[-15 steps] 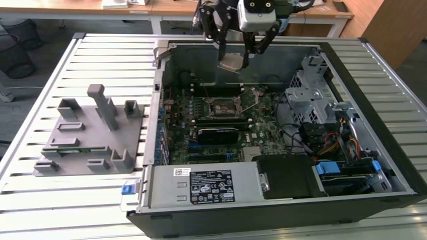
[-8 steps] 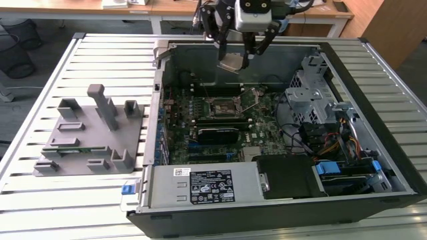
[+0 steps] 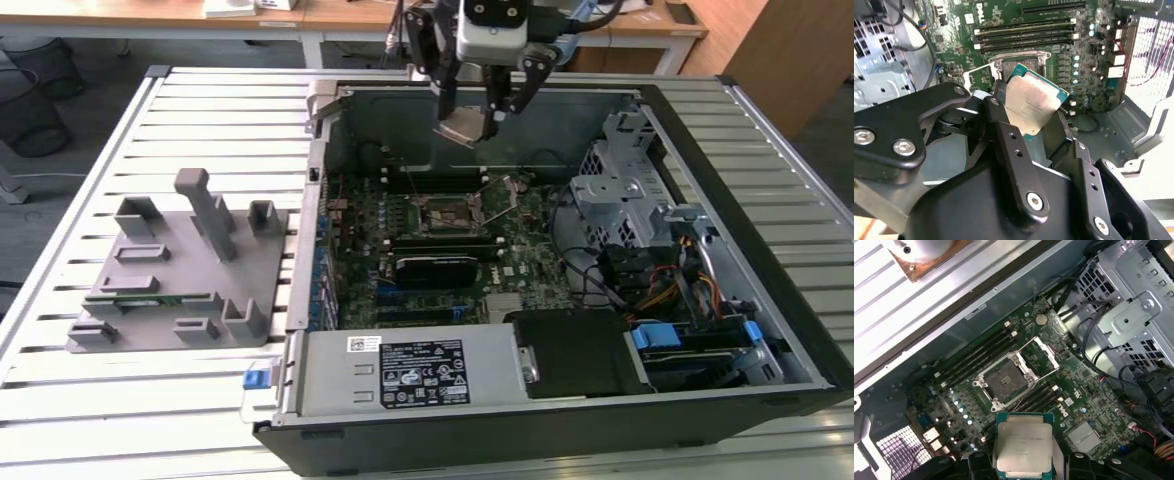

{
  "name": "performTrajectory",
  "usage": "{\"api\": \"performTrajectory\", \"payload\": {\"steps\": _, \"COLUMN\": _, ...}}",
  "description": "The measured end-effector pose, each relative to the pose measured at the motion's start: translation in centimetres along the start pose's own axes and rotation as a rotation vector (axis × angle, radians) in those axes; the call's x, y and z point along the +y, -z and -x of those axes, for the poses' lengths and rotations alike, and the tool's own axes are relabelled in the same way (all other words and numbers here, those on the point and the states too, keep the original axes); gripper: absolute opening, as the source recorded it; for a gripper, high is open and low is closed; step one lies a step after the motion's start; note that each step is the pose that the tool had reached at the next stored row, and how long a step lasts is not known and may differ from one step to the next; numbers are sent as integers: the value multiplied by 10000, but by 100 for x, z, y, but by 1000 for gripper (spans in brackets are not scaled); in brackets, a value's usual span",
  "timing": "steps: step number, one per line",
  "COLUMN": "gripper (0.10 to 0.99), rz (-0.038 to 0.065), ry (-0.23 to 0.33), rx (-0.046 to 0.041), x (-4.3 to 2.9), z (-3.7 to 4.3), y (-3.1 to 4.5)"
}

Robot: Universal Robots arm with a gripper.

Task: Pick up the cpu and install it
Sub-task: 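Place the cpu into insertion slot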

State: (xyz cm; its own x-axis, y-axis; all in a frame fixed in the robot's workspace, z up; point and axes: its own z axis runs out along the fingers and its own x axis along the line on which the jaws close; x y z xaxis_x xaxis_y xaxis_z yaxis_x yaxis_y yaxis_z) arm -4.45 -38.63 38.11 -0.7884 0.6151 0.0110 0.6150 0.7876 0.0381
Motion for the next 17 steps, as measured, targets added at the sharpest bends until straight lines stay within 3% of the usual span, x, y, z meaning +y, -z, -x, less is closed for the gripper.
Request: {"api": "performTrajectory", "payload": {"steps": 17, "gripper": 529, "rz": 27, "ry": -2731, "rx": -108, "x": -1, "z": 0, "y": -30}}
